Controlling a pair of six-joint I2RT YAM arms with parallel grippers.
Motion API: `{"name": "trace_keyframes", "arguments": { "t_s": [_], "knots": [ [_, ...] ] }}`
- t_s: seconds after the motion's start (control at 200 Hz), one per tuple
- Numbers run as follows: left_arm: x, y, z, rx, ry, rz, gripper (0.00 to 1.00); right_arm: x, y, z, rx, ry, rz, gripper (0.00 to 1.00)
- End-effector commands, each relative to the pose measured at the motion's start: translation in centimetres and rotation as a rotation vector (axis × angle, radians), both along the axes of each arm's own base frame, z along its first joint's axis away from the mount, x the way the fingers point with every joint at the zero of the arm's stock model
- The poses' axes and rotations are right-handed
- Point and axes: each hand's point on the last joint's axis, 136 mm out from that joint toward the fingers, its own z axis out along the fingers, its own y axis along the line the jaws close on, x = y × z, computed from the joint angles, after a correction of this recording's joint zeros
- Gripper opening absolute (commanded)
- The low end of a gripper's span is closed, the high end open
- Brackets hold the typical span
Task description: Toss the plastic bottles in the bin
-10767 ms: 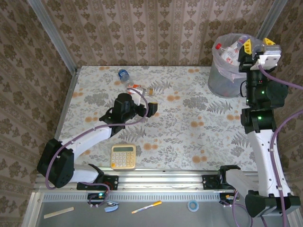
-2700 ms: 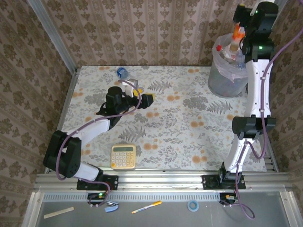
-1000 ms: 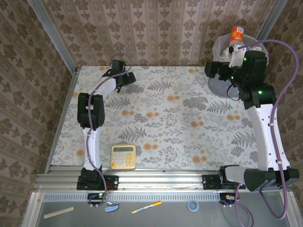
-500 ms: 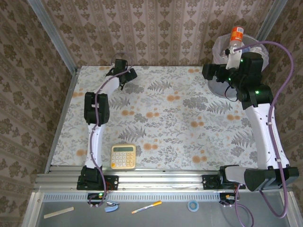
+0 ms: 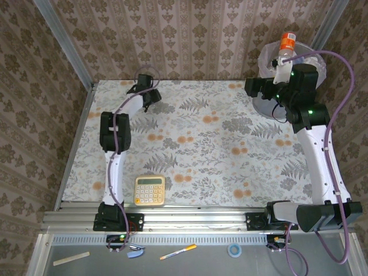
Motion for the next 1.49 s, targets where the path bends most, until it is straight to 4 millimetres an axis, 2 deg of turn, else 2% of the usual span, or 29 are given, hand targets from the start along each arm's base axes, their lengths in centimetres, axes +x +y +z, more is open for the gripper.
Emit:
{"name": "trace_keyframes", "arguments": {
  "t_s": [0.0, 0.05, 0.15, 0.305, 0.395, 0.475, 0.485, 0.505, 0.635, 0.74, 0.975, 1.14, 1.385, 1.49],
  "knots": [
    [-1.6, 0.3, 3.9, 0.022, -0.111, -0.066, 0.48, 0.1, 0.8, -0.3, 0.04, 0.002, 0.023, 1.0],
    [-2.8, -0.3, 5.0, 0.017, -0.162, -0.112, 0.48, 0.0, 0.9, -0.4, 0.055, 0.005, 0.026, 1.0],
    [-5.5, -2.7, 8.3, -0.029, -0.298, -0.248, 0.47, -0.2, 1.3, -0.9, 0.098, 0.03, 0.031, 1.0],
    [-11.3, -8.4, 14.4, -0.12, -0.531, -0.521, 0.45, -0.5, 2.8, -2.4, 0.227, 0.126, 0.073, 1.0],
    [-15.4, -12.3, 16.9, -0.137, -0.598, -0.696, 0.44, -0.6, 4.0, -3.4, 0.312, 0.178, 0.112, 1.0],
    [-18.3, -15.2, 18.2, -0.16, -0.617, -0.818, 0.44, -0.7, 5.1, -4.2, 0.364, 0.201, 0.14, 1.0],
    [-19.2, -16.3, 18.4, -0.172, -0.619, -0.85, 0.44, -0.7, 5.3, -4.2, 0.371, 0.203, 0.144, 1.0],
    [-20.0, -17.2, 18.8, -0.186, -0.625, -0.88, 0.44, -0.8, 5.6, -4.4, 0.382, 0.207, 0.154, 1.0],
    [-23.6, -20.8, 20.7, -0.253, -0.66, -1.007, 0.44, -1.1, 7.2, -5.8, 0.42, 0.248, 0.185, 1.0],
    [-26.4, -23.4, 22.3, -0.288, -0.685, -1.101, 0.44, -1.2, 7.7, -6.8, 0.441, 0.279, 0.185, 0.99],
    [-31.0, -26.6, 23.7, -0.335, -0.714, -1.219, 0.43, -1.4, 8.3, -8.0, 0.48, 0.308, 0.182, 0.96],
    [-33.3, -28.2, 24.5, -0.353, -0.736, -1.274, 0.43, -1.2, 8.8, -8.8, 0.512, 0.335, 0.187, 0.93],
    [-33.8, -29.1, 25.0, -0.313, -0.766, -1.295, 0.41, -1.6, 9.6, -9.8, 0.518, 0.384, 0.197, 0.88],
    [-33.8, -29.4, 24.9, -0.267, -0.77, -1.302, 0.41, -1.9, 9.7, -9.5, 0.528, 0.387, 0.205, 0.83]
  ]
}}
